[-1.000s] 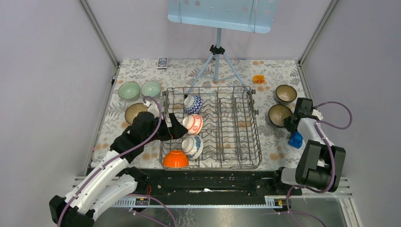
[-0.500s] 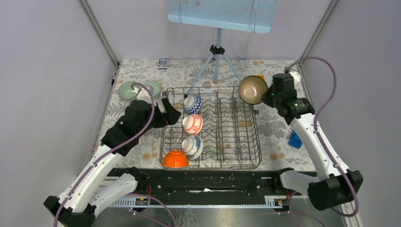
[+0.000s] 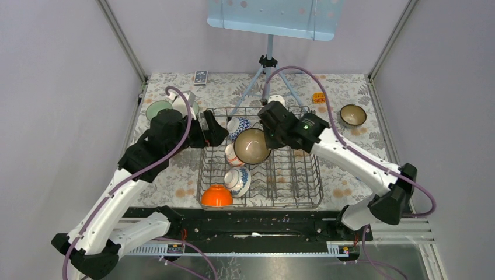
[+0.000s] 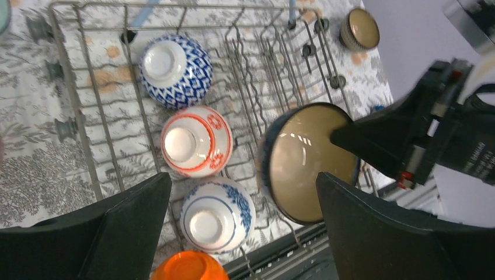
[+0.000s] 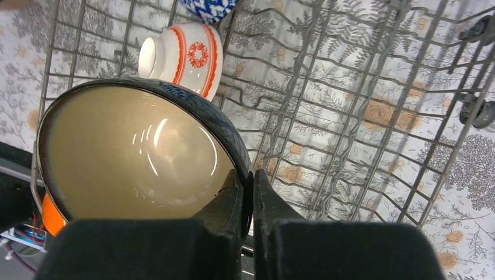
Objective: Unload the bowls from the dish rack
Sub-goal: Place the bowl with the bowl.
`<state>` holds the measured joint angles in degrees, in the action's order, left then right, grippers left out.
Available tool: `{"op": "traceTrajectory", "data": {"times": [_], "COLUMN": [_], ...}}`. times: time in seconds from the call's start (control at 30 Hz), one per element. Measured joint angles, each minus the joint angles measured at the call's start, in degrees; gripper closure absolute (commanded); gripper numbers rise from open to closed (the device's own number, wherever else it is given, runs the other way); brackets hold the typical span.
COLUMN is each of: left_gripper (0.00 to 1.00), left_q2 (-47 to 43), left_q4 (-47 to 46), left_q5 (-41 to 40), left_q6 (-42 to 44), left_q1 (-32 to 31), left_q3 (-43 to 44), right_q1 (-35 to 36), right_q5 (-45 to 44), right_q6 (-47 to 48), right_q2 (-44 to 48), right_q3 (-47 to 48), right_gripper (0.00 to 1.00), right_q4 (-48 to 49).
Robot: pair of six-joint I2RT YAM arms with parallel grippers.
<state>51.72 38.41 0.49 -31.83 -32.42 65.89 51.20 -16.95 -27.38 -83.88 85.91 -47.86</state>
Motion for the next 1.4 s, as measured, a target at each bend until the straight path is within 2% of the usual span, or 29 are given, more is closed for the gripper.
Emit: {"op": "traceTrajectory", "data": {"times": [0.3,0.47,0.8,1.17,1.33,1.4], "left_gripper": [0.16,0.26,0.57,0.63,0.79,0.91], "left_q2": [6.7,12.2,13.7,13.7,13.7,13.6], "left_q4": [8.3,11.9,15.2,15.8,15.6,15.6], "left_q5": [-5.0,-9.6,-17.5,-19.0,-19.0,-19.2], "left_q6": [1.7,1.6,-1.0,-3.0,-3.5,-3.8], "left_q1": [-11.6,-15.5,-15.8,-15.8,-15.7,-15.8], "left_q3": [3.4,5.1,5.6,4.8,3.7,3.5], "right_q1": [3.0,4.7,6.2,6.2,6.2,6.2], "right_q5": [-0.4,-0.5,-0.8,-1.6,-1.6,-1.6], "right_q6": [1.2,1.5,1.5,1.0,0.5,0.4], "right_q2": [-8.1,-11.0,-11.6,-11.6,-11.6,-11.6], "right_q3": [7.4,11.2,12.6,12.6,12.5,12.5], "right_gripper": [1.00,1.00,1.00,1.00,1.00,1.00], "right_q4": [-3.7,-4.2,-4.2,-4.0,-3.3,-2.9]}}
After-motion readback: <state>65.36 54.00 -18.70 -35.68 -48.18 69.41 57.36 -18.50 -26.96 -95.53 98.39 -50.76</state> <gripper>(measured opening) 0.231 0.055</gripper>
